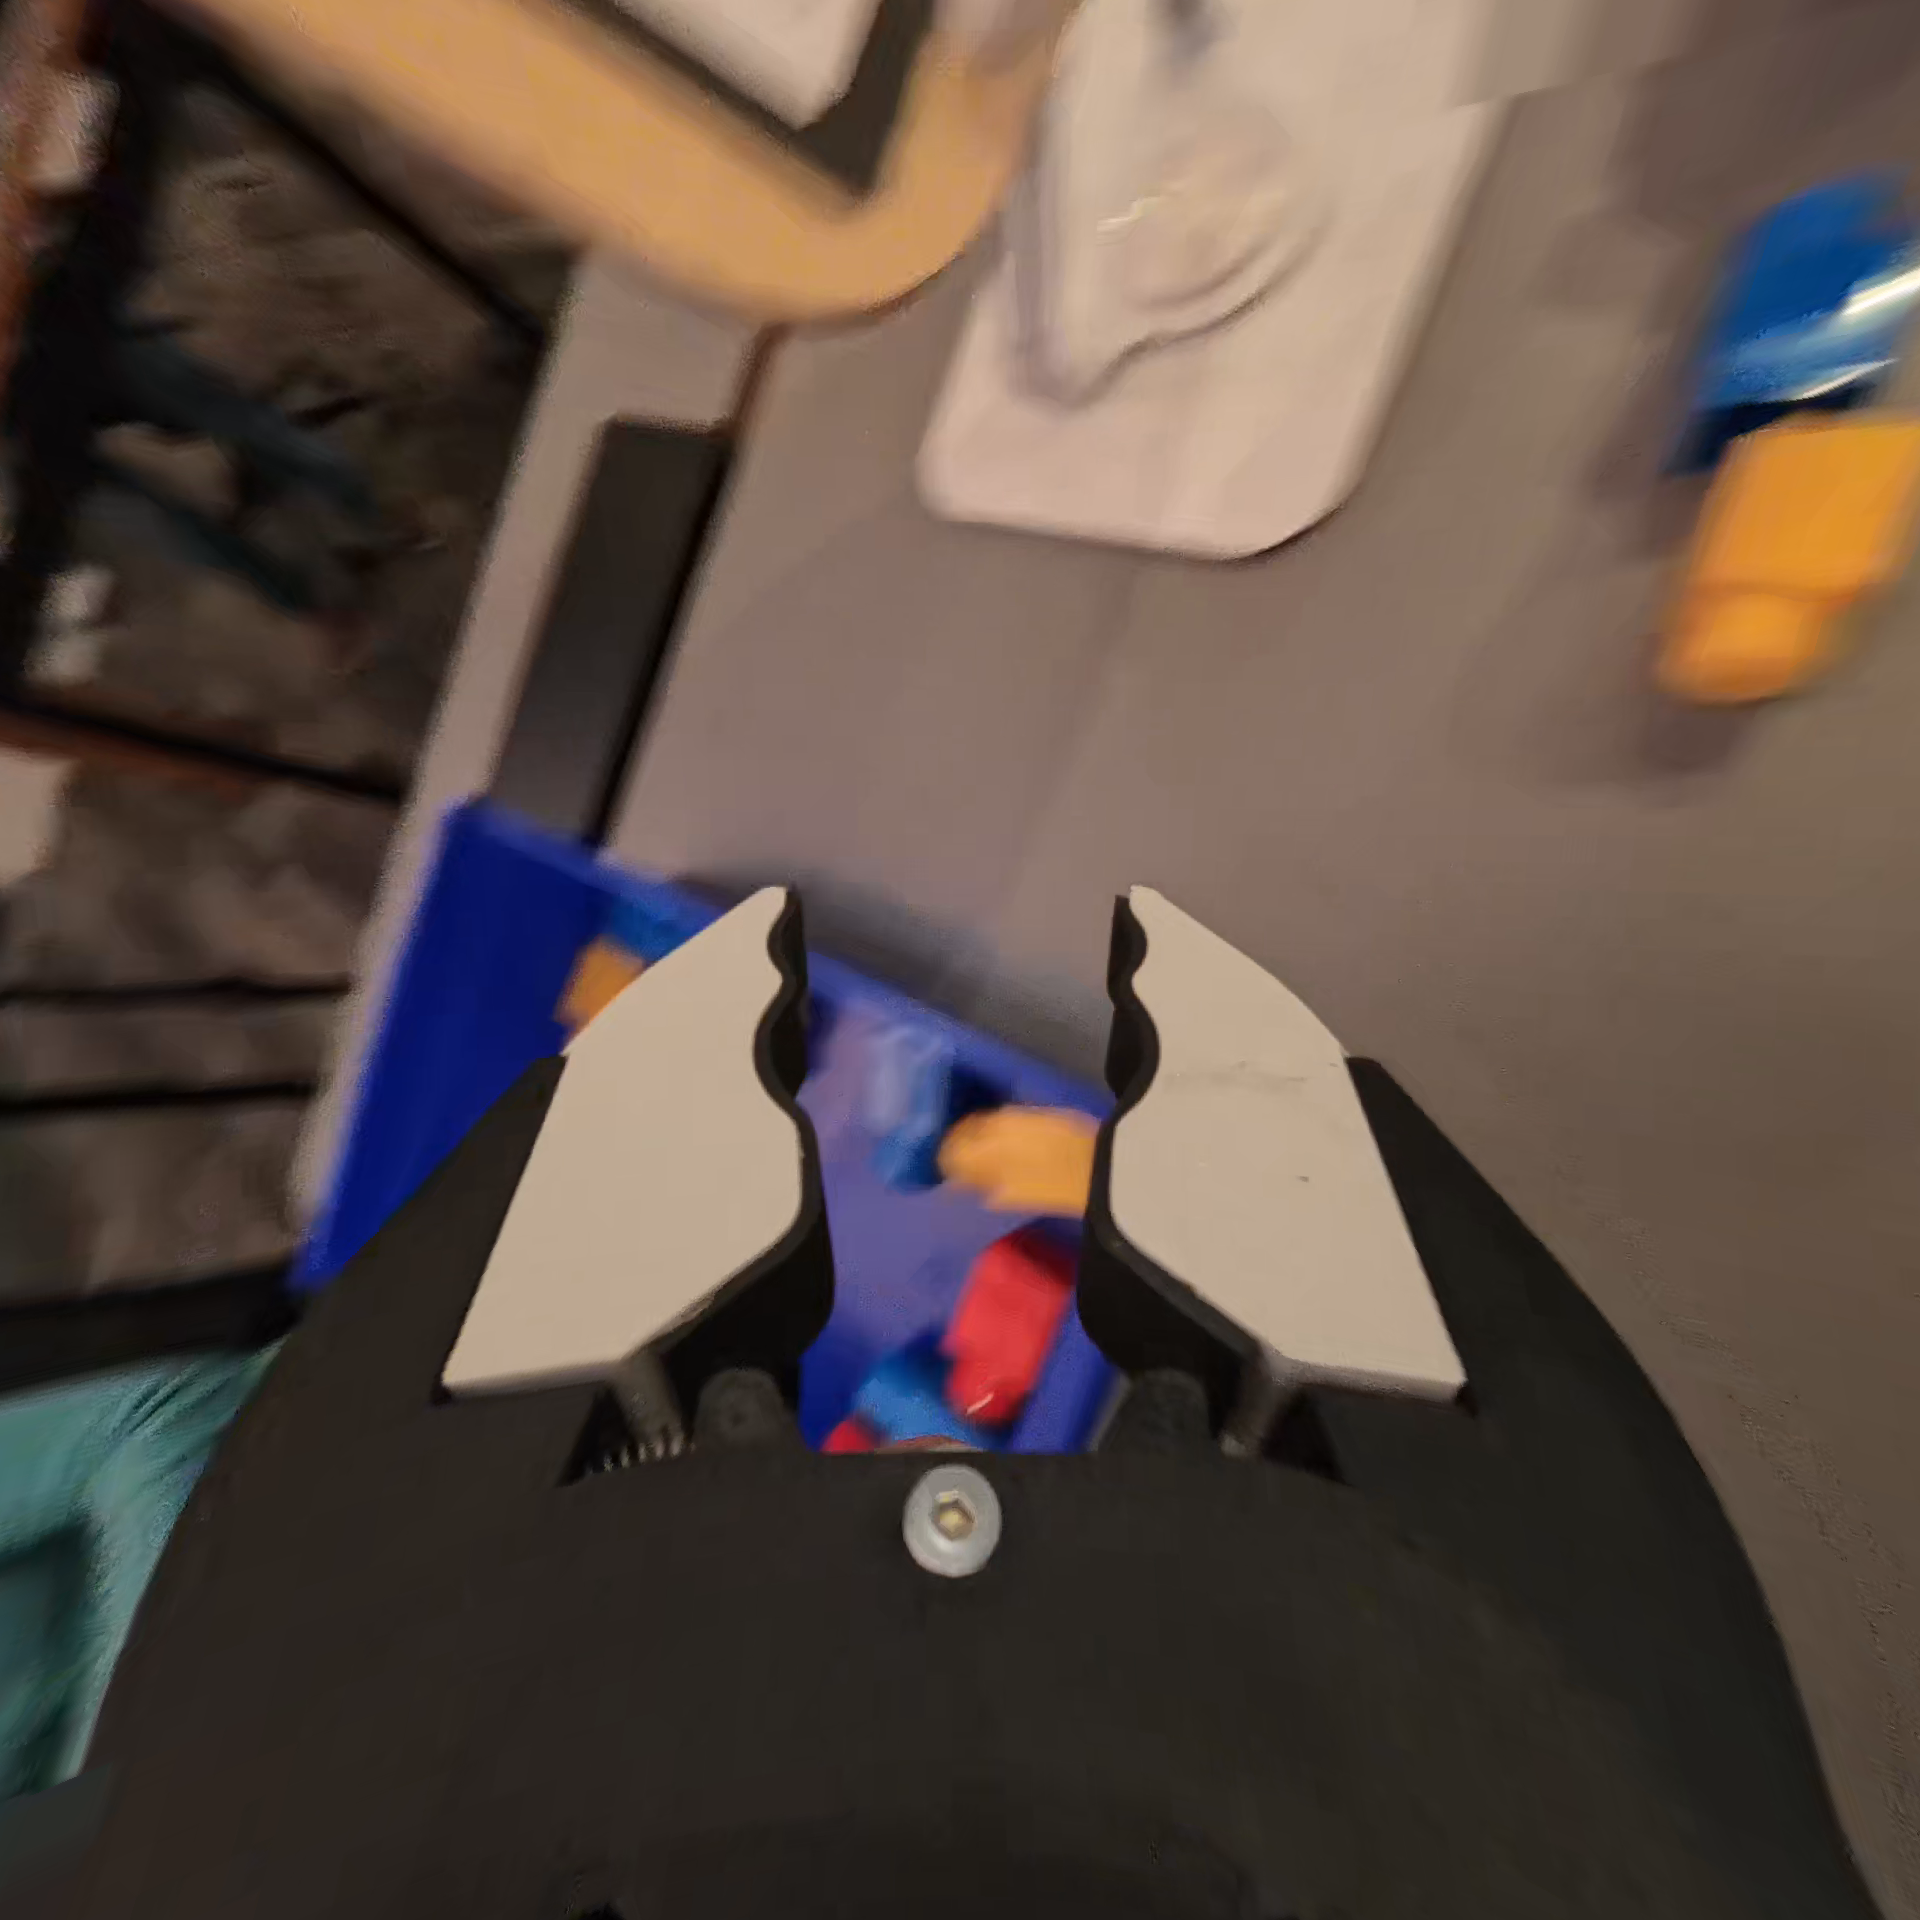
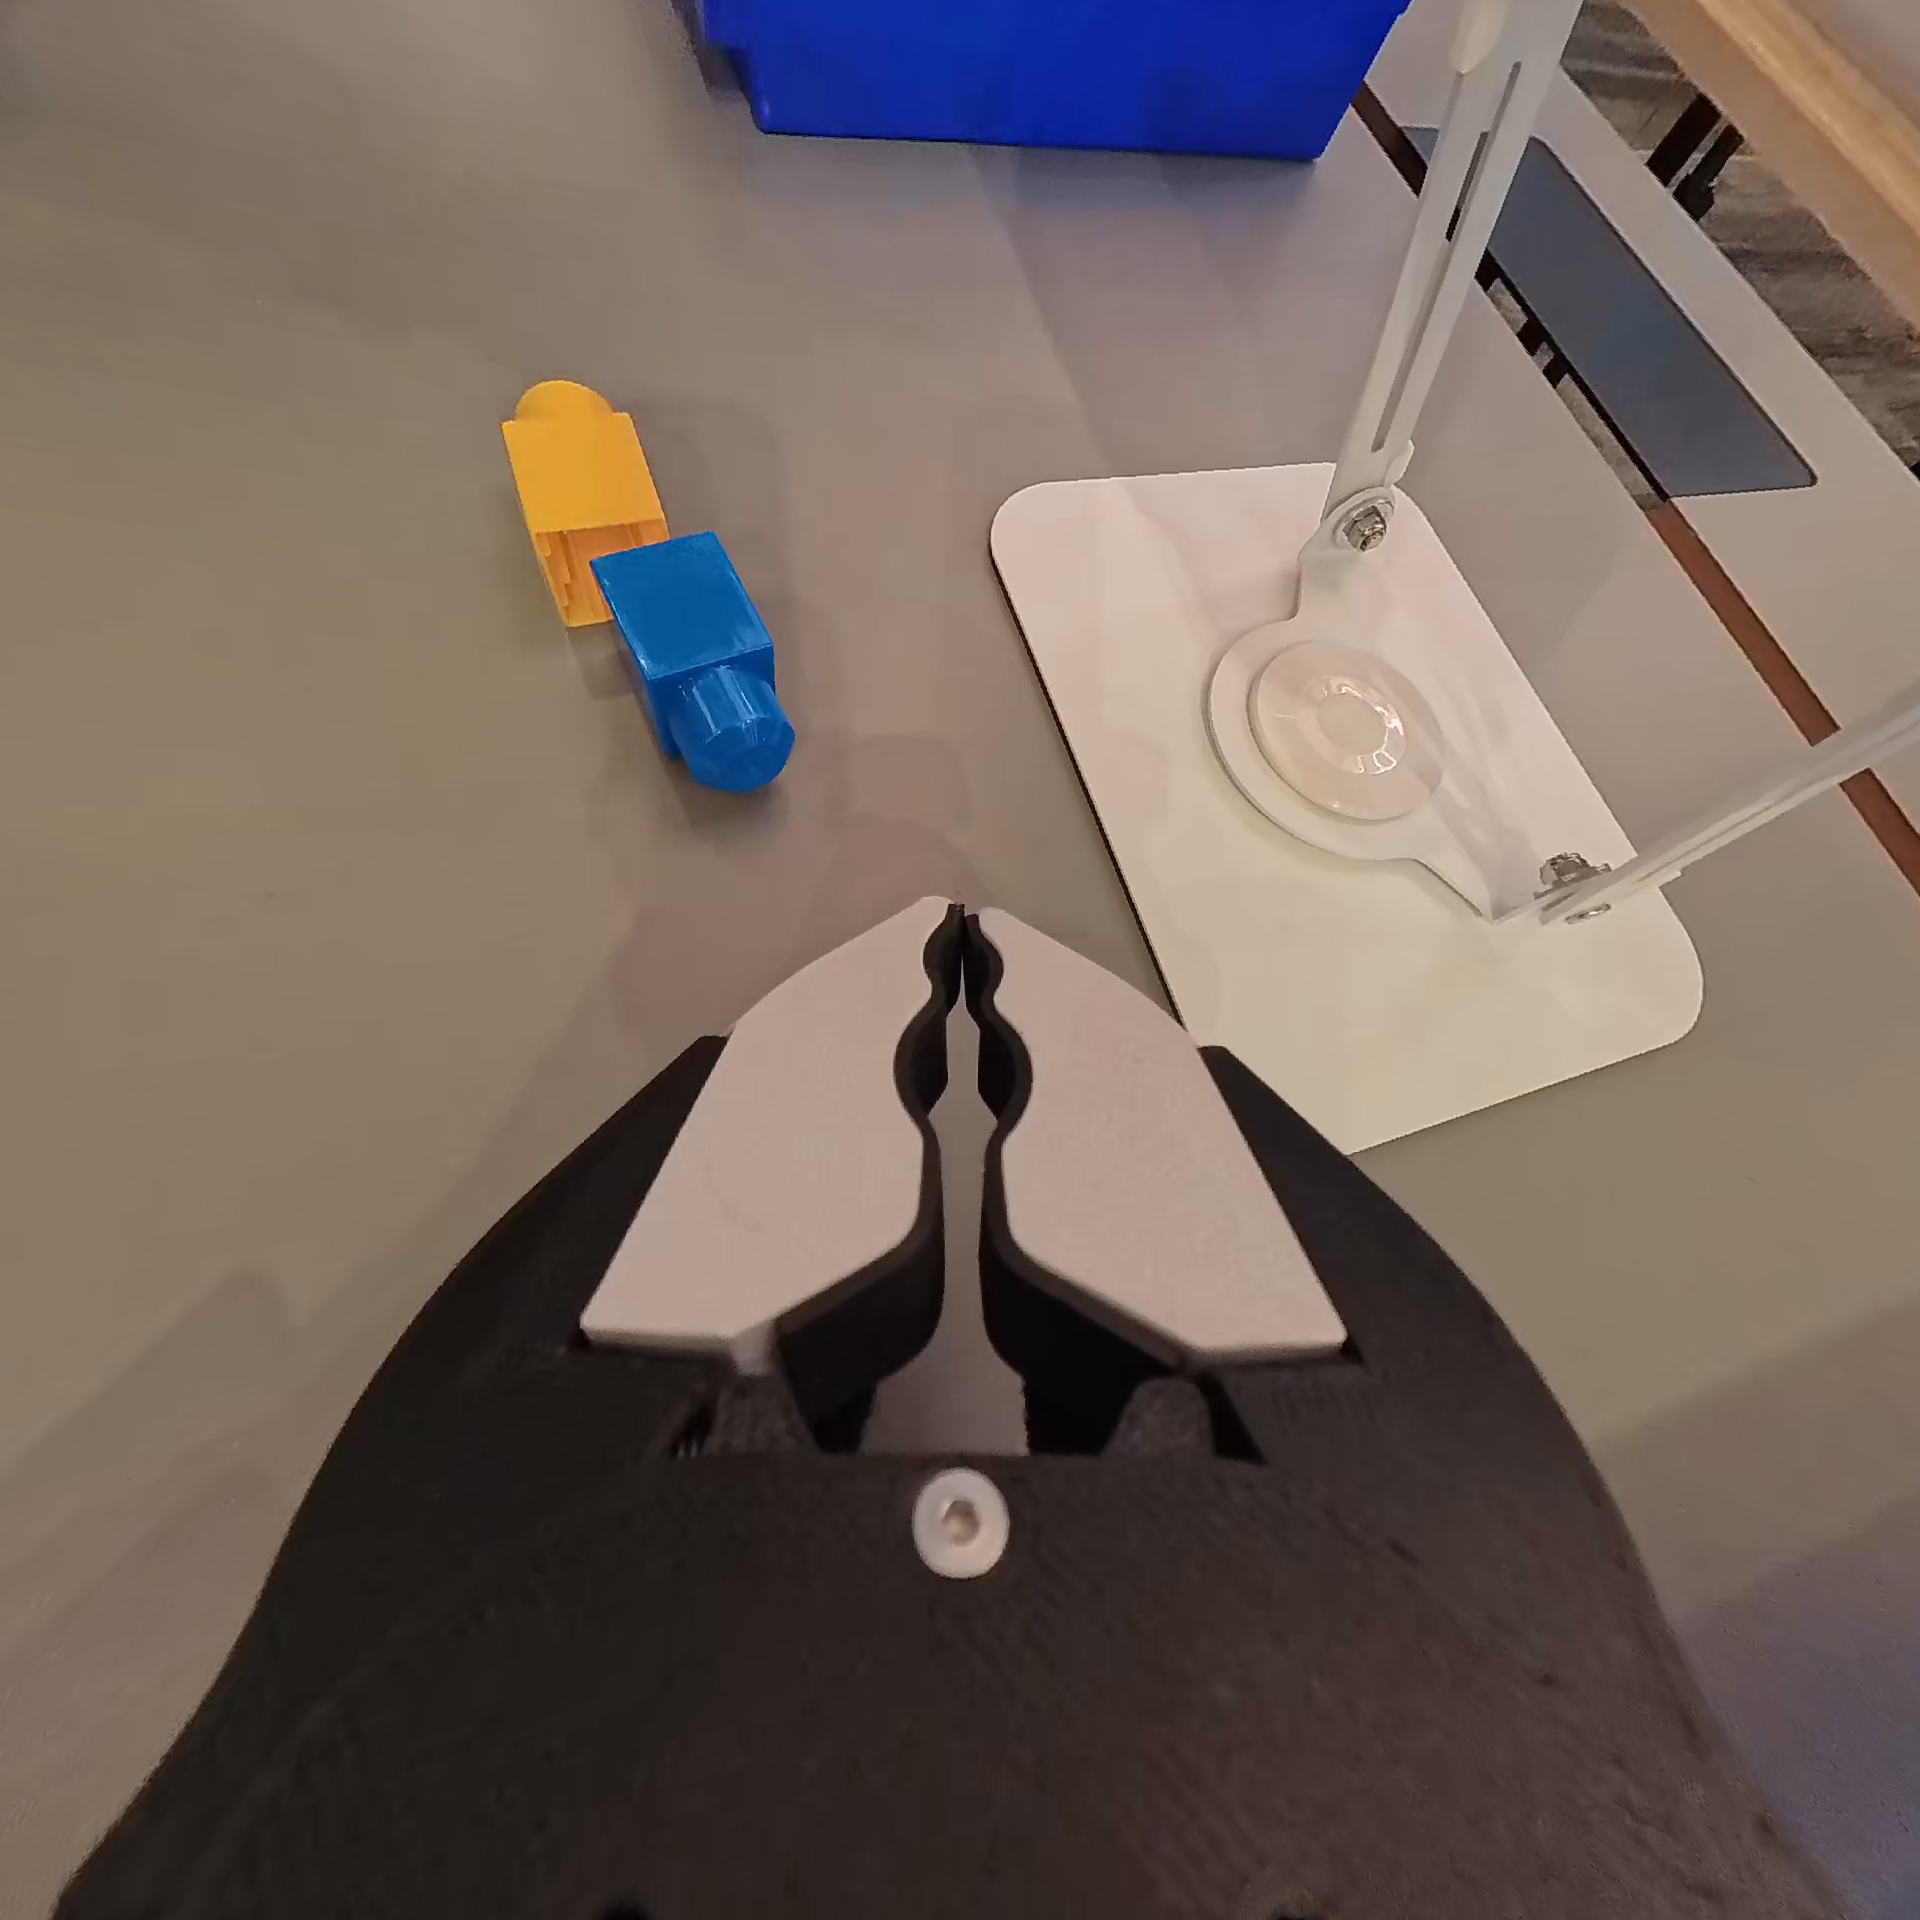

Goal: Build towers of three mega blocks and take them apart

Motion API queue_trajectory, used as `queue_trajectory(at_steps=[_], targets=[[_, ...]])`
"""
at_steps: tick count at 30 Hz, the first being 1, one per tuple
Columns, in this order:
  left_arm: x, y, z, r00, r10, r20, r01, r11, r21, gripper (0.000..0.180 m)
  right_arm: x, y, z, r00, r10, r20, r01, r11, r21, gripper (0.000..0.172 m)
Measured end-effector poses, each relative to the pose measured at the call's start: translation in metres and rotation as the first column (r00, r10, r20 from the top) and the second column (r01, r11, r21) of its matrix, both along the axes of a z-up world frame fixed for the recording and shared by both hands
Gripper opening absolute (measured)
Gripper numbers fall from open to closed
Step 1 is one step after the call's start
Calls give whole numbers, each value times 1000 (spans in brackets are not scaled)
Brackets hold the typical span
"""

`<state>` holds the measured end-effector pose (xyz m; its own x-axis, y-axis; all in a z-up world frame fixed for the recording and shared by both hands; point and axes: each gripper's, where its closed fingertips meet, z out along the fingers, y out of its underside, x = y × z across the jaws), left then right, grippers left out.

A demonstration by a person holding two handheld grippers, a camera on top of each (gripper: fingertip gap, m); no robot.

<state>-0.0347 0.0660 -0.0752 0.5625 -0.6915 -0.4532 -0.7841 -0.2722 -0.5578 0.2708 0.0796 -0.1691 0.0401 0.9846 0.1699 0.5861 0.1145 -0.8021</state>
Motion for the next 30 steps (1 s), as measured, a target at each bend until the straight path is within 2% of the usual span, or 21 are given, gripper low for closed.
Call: queue_trajectory(at_steps=[1, 3, 6, 10, 13, 16, 19, 24, 27, 29, 30], targets=[[-29, 11, 4, 996, 69, -59, -68, 997, 28, 55, 0, 0, 0, 1000, -1, 0, 1, 1000, 0, 0], [-75, 29, 0, 981, 174, -88, -174, 985, 9, 56, 0, 1, 0, 1000, -2, -2, 2, 1000, 1, 0], [-118, 53, -28, 963, 254, -87, -263, 959, -108, 60, 0, 1, -1, 1000, -6, -1, 6, 1000, -2, 0], [-173, 80, -75, 902, 339, -268, -393, 900, -185, 60, 1, 2, -3, 1000, -8, 2, 8, 1000, -10, 0], [-197, 94, -103, 844, 420, -334, -504, 834, -225, 59, 0, 2, -4, 1000, -6, 6, 6, 1000, -10, 0], [-202, 108, -119, 817, 482, -316, -559, 799, -224, 58, 0, 2, -4, 1000, -4, 9, 4, 1000, -7, 0], [-216, 116, -129, 748, 527, -403, -629, 758, -175, 55, 0, 2, -3, 1000, -3, 8, 3, 1000, -4, 0], [-235, 116, -132, 650, 555, -520, -687, 722, -87, 34, 0, 1, -2, 1000, 1, 7, -1, 1000, 4, 0], [-240, 119, -127, 627, 562, -539, -683, 730, -34, 20, 0, 0, 0, 1000, 4, 4, -4, 1000, 9, 0], [-243, 123, -114, 608, 559, -564, -659, 751, 34, 13, 0, 0, 0, 1000, 4, 4, -4, 1000, 11, 0], [-240, 122, -114, 624, 564, -541, -664, 748, 13, 9, 0, 0, 0, 1000, 3, 3, -3, 1000, 11, 0]])
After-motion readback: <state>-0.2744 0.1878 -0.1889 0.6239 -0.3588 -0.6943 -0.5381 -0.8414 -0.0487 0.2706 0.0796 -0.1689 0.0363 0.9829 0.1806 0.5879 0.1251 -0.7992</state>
